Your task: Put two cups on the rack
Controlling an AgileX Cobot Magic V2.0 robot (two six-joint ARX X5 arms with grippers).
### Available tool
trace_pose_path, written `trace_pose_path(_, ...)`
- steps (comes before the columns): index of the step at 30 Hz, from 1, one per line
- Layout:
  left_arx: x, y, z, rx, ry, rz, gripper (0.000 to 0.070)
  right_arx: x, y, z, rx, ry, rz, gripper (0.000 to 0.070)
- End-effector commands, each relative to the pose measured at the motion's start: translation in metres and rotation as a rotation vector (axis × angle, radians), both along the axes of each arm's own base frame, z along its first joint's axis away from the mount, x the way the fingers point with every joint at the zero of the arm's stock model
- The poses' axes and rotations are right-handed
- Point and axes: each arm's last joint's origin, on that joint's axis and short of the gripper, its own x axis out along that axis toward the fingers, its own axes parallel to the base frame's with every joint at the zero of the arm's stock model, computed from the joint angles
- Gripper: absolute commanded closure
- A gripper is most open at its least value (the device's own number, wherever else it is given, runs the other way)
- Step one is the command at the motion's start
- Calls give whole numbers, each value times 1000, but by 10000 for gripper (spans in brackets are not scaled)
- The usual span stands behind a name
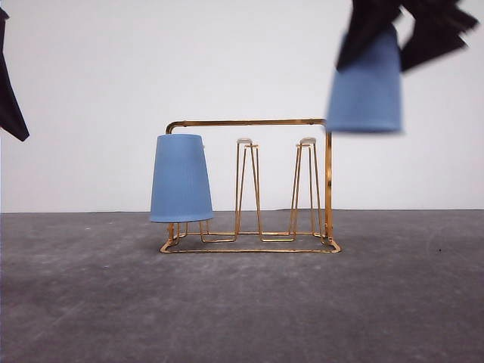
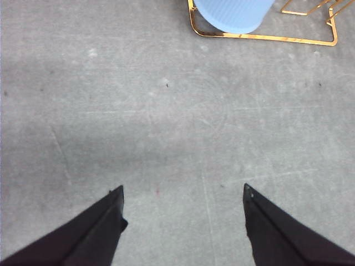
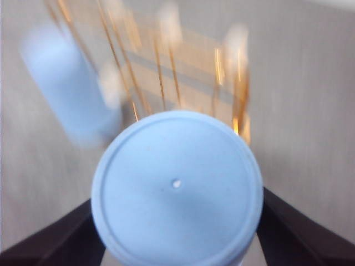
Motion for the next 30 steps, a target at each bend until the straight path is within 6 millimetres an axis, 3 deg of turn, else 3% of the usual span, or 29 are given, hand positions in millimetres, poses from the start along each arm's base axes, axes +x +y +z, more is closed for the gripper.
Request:
trace_pose_path(1, 1, -1, 3, -3, -8, 4, 311, 8, 6, 6, 8, -55, 14, 364)
trace_pose_path(7, 1, -1, 3, -3, -9, 4, 311, 28, 20, 0, 47, -121, 31, 364)
trace_pose_path(18, 1, -1, 3, -3, -10, 4, 311, 74, 45, -69, -25, 34, 47, 353)
trace_pose_path(22, 2, -1, 3, -5, -14, 4, 311, 81, 48, -86, -46, 82, 46, 204)
trace_pose_path(25, 2, -1, 4, -9, -23, 3, 311, 82, 48, -89, -50, 90, 42, 85)
trace_pose_path(30, 3, -1, 5, -12, -34, 2, 311, 75, 44, -62, -40, 102, 31, 67)
